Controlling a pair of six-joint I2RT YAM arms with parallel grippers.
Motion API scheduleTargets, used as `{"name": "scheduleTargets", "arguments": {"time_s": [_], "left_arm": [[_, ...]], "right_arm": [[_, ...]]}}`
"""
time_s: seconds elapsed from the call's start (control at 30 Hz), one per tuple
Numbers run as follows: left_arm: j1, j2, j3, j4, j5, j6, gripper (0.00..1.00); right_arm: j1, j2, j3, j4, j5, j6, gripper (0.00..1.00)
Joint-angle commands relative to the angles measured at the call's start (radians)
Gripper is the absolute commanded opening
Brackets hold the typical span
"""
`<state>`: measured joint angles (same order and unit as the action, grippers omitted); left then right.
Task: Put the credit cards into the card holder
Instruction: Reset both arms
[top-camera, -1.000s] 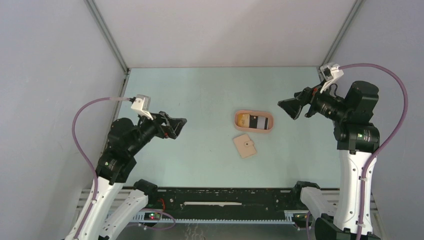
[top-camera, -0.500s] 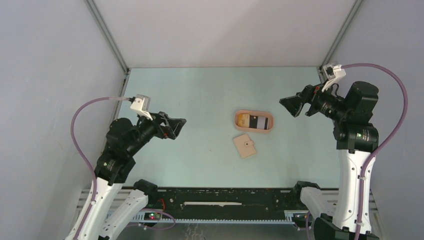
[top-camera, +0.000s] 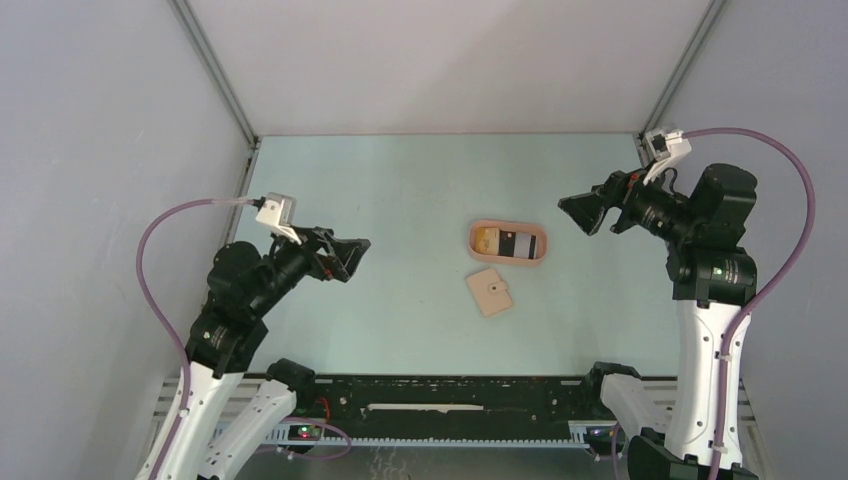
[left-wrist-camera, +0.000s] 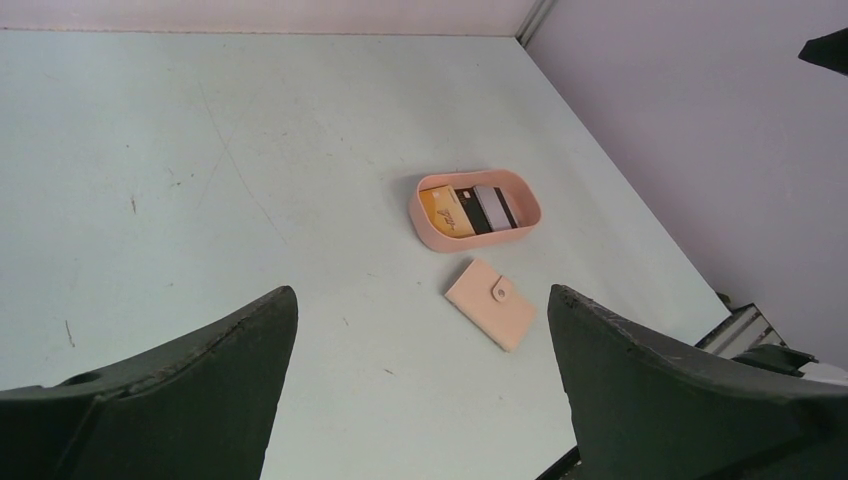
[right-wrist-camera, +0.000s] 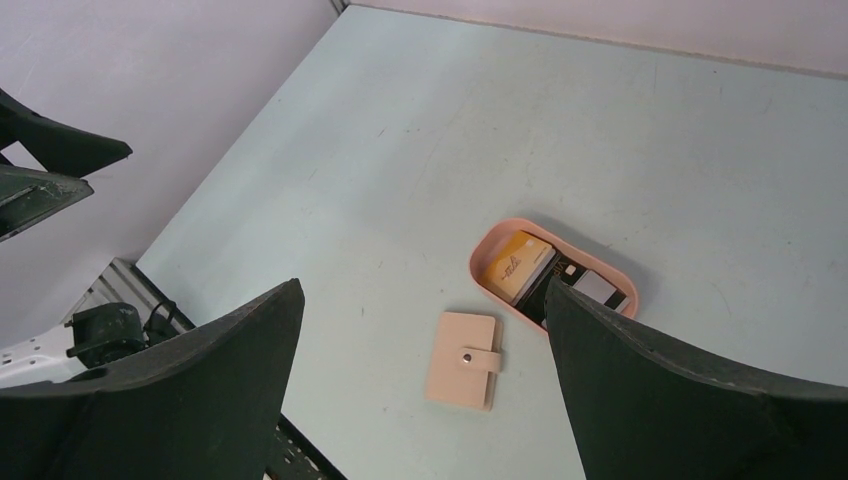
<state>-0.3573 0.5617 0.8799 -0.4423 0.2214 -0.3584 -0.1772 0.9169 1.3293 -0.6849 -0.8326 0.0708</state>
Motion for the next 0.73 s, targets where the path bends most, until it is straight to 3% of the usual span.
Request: {"name": "scheduleTargets", "arguments": {"time_s": [0.0, 0.7], "left_arm": [[0.009, -0.012, -0.025, 0.032, 0.020, 0.001, 1.00], [0.017, -0.014, -0.030, 0.034, 0.021, 0.001, 1.00]], "right_arm": [[-0.010, -0.015, -0.002, 0.030, -0.013, 0.006, 1.00], [-0.010, -0.017, -0.007, 0.015, 0.002, -0.035, 1.00]]}}
